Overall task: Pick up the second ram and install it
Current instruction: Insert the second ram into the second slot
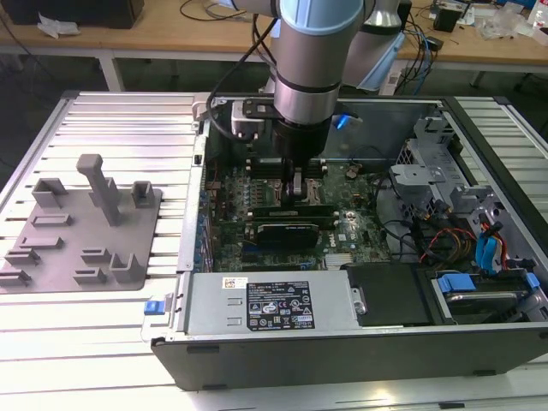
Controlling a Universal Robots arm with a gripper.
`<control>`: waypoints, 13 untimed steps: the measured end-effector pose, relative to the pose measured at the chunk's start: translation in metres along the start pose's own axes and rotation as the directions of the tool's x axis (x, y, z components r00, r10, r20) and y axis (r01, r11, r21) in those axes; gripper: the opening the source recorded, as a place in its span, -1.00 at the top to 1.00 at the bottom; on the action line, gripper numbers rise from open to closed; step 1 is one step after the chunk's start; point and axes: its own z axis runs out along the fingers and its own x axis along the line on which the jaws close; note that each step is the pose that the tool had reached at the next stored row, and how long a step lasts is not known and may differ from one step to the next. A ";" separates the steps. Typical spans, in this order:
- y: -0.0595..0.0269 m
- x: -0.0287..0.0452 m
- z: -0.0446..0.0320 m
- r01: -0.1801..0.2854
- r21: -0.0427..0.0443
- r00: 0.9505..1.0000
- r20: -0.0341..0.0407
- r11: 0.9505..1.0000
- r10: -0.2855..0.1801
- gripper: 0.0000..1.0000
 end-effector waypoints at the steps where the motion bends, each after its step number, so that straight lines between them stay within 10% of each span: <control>1: 0.0001 0.0000 -0.0043 0.000 0.000 1.000 0.000 1.000 0.000 0.67; 13: -0.0204 -0.0007 -0.0115 0.000 -0.005 1.000 -0.005 1.000 0.000 0.67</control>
